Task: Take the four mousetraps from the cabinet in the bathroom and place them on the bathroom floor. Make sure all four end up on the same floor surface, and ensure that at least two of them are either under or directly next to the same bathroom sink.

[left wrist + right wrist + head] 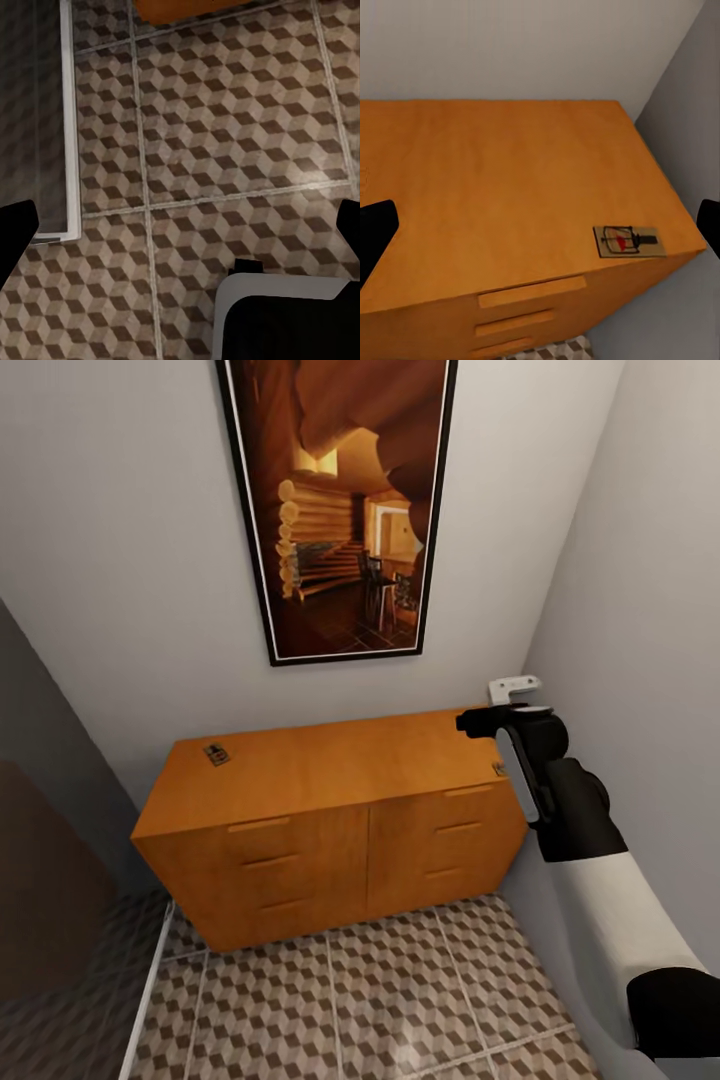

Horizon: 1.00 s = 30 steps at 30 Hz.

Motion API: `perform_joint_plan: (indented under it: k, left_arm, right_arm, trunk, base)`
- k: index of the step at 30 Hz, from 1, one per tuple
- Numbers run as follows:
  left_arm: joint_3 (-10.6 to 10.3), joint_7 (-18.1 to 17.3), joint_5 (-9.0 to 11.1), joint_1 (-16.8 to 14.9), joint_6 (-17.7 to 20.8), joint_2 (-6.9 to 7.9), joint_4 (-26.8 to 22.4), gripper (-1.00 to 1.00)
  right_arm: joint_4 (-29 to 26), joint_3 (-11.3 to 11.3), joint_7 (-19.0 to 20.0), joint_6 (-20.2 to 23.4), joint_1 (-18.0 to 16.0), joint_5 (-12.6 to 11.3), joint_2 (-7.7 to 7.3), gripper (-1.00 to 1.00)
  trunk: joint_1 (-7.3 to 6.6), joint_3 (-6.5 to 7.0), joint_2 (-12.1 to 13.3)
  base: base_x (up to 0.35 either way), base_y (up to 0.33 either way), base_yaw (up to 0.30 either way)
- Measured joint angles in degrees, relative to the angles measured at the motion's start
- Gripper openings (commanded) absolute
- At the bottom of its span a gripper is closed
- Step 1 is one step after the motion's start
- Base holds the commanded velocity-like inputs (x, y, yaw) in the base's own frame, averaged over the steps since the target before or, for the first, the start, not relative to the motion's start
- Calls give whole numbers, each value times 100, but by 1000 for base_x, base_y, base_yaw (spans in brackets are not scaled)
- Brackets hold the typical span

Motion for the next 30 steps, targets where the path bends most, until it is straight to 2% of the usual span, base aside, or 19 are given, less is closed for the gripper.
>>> perform_joint_plan:
  k: [4, 9, 11, 12, 13, 18, 22, 23, 25, 28, 29, 30]
  left_arm:
    - [0, 0, 0, 0, 0, 1, 0, 100]
    - [0, 0, -3, 0, 0, -2, 0, 100]
    - [0, 0, -2, 0, 0, -10, 0, 100]
    - [0, 0, -2, 0, 0, -15, 0, 100]
    - [0, 0, -1, 0, 0, -14, 0, 100]
    - [0, 0, 0, 0, 0, -9, 0, 100]
    - [0, 0, 0, 0, 0, -8, 0, 100]
    - [0, 0, 0, 0, 0, -7, 0, 100]
    - [0, 0, 0, 0, 0, -7, 0, 100]
    - [0, 0, 0, 0, 0, -7, 0, 100]
    - [0, 0, 0, 0, 0, -7, 0, 100]
    - [0, 0, 0, 0, 0, -7, 0, 100]
  right_arm:
    - [-88, -3, 472, 3, 0, 3, -122, 100]
    - [-117, 3, 1206, 2, 0, -1, -450, 100]
    - [-126, 3, 1620, -1, 0, 0, -622, 100]
    - [-139, 14, 2073, 0, 0, 15, -790, 100]
    - [-155, 27, 2314, 1, 0, 15, -876, 100]
    - [-311, 235, 3358, -2, 0, 86, -1220, 100]
    - [-409, 635, 3915, -1, 1, 320, -1456, 100]
    - [-437, 859, 4118, 0, 1, 483, -1558, 100]
    - [-461, 1054, 4308, 0, 1, 678, -1646, 100]
    - [-499, 1231, 4600, 2, 1, 1014, -1739, 100]
    - [-535, 1301, 4816, 2, 1, 1272, -1780, 100]
    - [-536, 1303, 4825, 1, 1, 1283, -1782, 100]
  trunk:
    - [0, 0, 0]
    - [1, 0, 0]
    - [1, 0, 0]
    - [1, 0, 0]
    - [1, 0, 0]
    - [1, 0, 0]
    - [1, 0, 0]
    - [1, 0, 0]
    - [1, 0, 0]
    - [1, 0, 0]
    - [1, 0, 0]
    - [1, 0, 0]
  base:
    - [24, -13, 0]
    - [9, -5, 0]
    - [4, -2, 0]
    - [2, -1, 0]
    - [2, -1, 0]
    - [1, 0, 0]
    - [0, 0, 0]
    - [0, 0, 0]
    - [0, 0, 0]
    - [0, 0, 0]
    - [0, 0, 0]
    - [0, 0, 0]
